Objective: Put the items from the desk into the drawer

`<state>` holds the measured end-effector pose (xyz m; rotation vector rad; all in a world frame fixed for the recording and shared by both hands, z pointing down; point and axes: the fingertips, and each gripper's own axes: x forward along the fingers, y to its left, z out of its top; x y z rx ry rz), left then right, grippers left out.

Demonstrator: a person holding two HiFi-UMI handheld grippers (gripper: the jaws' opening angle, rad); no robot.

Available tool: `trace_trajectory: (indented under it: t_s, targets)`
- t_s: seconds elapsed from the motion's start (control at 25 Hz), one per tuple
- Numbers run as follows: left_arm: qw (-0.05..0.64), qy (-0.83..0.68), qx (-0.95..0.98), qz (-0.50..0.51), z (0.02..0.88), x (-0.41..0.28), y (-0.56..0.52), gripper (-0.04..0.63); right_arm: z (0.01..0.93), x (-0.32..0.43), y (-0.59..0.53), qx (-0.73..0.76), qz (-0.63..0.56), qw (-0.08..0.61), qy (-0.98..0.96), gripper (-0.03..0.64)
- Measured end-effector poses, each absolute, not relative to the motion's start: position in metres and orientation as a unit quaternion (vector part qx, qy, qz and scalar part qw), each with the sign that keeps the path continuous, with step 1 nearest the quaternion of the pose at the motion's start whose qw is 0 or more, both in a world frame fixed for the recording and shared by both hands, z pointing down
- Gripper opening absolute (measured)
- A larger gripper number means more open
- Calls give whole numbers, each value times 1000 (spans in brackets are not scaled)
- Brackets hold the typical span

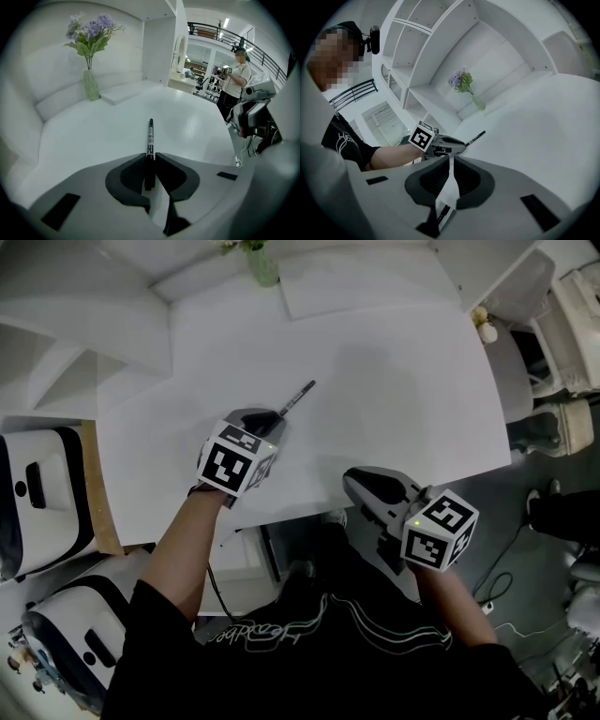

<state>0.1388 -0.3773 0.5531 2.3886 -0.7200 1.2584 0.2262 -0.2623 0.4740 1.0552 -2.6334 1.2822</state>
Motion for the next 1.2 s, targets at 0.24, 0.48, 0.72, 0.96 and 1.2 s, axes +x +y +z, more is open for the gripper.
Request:
trace_trajectory:
  t_s: [0.24,0.48,0.72,0.96,1.2]
  targets:
    - [168,-257,848,433,547,138,-366,74,468,219,-249,349,408,17,-843,58]
    - [174,-252,864,400,511,116,-327,74,446,187,-222,350,394,10,-850,58]
    - [157,-252,879,372,460,76,-269,74,423,146,-184,346,379,2,-859,58]
    - [161,-279,881,348,425,9,-199,74,409,88,-135,335,366,6,-868,58]
    - [191,-304,879,312,411,-59,-134,74,395,30,-93,320,351,14,-880,58]
